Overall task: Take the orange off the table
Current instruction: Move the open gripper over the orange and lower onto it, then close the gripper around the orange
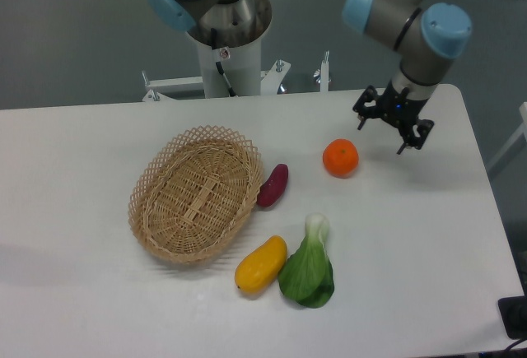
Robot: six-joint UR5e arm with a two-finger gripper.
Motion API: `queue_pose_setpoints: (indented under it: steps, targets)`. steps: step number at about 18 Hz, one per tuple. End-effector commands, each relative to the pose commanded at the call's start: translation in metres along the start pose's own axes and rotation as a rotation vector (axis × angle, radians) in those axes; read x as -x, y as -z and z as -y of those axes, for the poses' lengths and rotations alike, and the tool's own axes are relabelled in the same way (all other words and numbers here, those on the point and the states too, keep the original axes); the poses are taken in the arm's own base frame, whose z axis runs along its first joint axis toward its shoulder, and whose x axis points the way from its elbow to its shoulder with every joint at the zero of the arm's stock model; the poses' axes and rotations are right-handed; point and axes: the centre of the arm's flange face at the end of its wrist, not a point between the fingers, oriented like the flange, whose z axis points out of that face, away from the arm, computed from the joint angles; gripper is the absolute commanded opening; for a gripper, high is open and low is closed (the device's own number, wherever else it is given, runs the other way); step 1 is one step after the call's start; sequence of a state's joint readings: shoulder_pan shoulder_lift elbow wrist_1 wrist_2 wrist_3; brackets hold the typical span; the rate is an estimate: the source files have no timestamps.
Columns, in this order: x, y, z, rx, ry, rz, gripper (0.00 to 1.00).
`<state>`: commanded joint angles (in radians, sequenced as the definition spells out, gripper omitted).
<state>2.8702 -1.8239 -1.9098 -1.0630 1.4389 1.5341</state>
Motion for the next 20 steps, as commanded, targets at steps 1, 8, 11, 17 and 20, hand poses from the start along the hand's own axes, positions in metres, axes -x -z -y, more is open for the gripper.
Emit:
queue_pose_setpoints:
  steps: [1,8,11,17,20]
  targets:
    - [-0.002,-0.003,0.006,0.005,0.002,-0.006,1.00]
    - [-0.015,-0.025,0.030,0.072,0.001,-0.022,1.00]
    - [-0.022,-0.038,0.031,0.103,0.005,-0.016,1.00]
    - [-0.030,-0.051,0.028,0.111,0.006,-0.023,1.00]
    - [-0.030,-0.058,0.027,0.108,0.004,-0.002,1.00]
